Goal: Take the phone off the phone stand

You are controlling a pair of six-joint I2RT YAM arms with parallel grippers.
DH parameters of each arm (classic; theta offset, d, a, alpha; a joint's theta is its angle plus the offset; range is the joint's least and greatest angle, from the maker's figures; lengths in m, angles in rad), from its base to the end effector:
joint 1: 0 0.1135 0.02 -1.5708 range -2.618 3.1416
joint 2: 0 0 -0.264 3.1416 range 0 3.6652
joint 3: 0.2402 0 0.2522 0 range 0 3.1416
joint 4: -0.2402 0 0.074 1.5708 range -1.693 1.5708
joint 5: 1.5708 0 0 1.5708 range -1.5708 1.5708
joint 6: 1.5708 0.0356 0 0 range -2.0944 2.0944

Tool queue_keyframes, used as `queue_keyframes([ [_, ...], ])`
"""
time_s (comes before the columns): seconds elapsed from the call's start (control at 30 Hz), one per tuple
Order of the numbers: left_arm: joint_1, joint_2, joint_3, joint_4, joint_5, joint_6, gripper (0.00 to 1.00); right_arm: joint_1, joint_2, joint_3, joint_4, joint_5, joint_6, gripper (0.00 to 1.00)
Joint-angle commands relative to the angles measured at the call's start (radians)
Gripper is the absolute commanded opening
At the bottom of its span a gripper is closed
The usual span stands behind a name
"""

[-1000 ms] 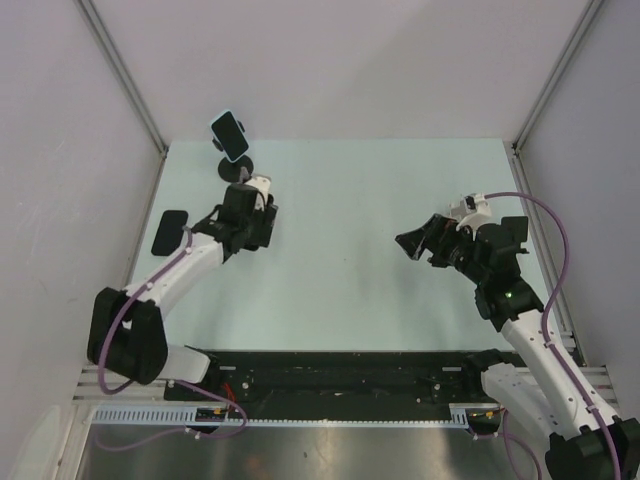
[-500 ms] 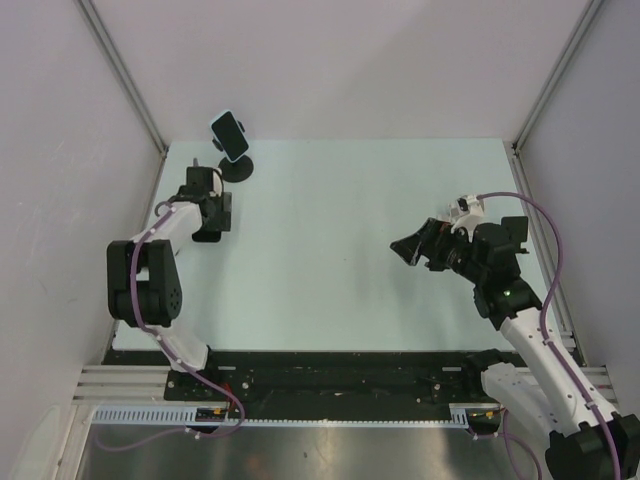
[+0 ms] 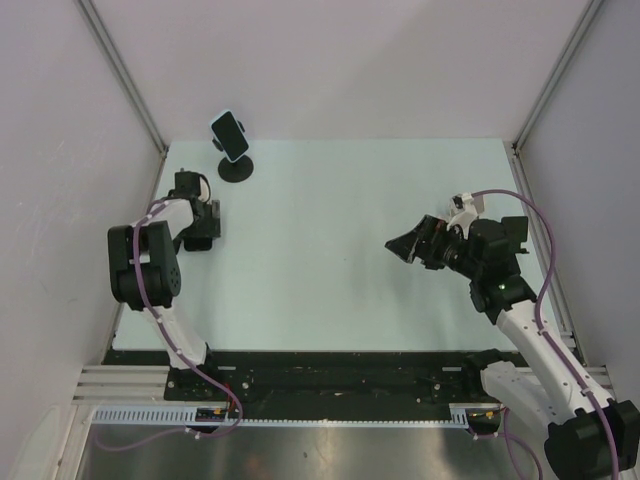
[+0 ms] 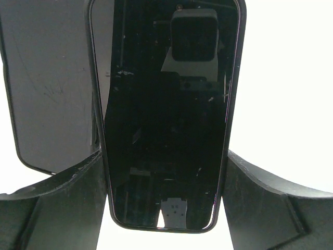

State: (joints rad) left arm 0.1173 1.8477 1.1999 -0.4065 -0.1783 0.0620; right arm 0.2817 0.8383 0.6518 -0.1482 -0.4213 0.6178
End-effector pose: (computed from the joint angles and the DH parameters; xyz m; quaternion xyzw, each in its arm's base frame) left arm 0.3742 0.0505 0.1727 -0.0493 0.9620 0.1085 0.2456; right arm 0.1841 0.0684 0.2883 0.0139 0.8060 0.3998 0.4362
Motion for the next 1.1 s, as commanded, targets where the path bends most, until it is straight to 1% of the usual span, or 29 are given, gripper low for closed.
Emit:
queue_keyframes([
  [0.0,0.008,0.015,0.053,0.023,0.014,0.038,0.32,0.01,0.008,0.006,0.05,-0.034,0.026,0.99],
  [0.03,0.008,0.015,0.055,0.021,0.014,0.038,0.34,0.011,0.008,0.006,0.05,-0.033,0.028,0.99],
  [0.07,0.007,0.015,0.055,0.021,0.013,0.038,0.38,0.016,0.01,0.006,0.049,-0.031,0.028,0.99],
  [0.17,0.008,0.019,0.053,0.017,0.005,0.035,0.47,0.024,0.012,0.006,0.045,-0.028,0.028,0.99],
  [0.23,0.008,0.022,0.053,0.012,0.002,0.027,0.49,0.028,0.015,0.006,0.047,-0.028,0.028,0.99],
  [0.33,0.008,0.025,0.058,0.005,0.0,0.021,0.56,0.037,0.021,0.006,0.044,-0.024,0.025,0.99],
  [0.37,0.008,0.022,0.059,0.003,0.0,0.018,0.61,0.04,0.022,0.006,0.045,-0.022,0.026,0.99],
  [0.5,0.005,0.016,0.058,-0.002,-0.001,0.019,0.67,0.053,0.028,0.006,0.052,-0.017,0.026,0.99],
  [0.53,0.007,0.016,0.058,0.0,-0.003,0.016,0.71,0.056,0.03,0.006,0.055,-0.017,0.028,0.99],
  [0.63,0.005,0.016,0.058,-0.005,0.0,0.012,0.77,0.06,0.035,0.006,0.056,-0.016,0.03,0.99],
  [0.73,0.004,0.013,0.058,-0.008,-0.004,0.012,0.8,0.066,0.038,0.006,0.058,-0.016,0.033,0.99],
  [1.07,-0.019,-0.002,0.035,-0.041,-0.003,0.048,0.82,0.07,0.035,0.006,0.081,-0.024,0.04,0.99],
])
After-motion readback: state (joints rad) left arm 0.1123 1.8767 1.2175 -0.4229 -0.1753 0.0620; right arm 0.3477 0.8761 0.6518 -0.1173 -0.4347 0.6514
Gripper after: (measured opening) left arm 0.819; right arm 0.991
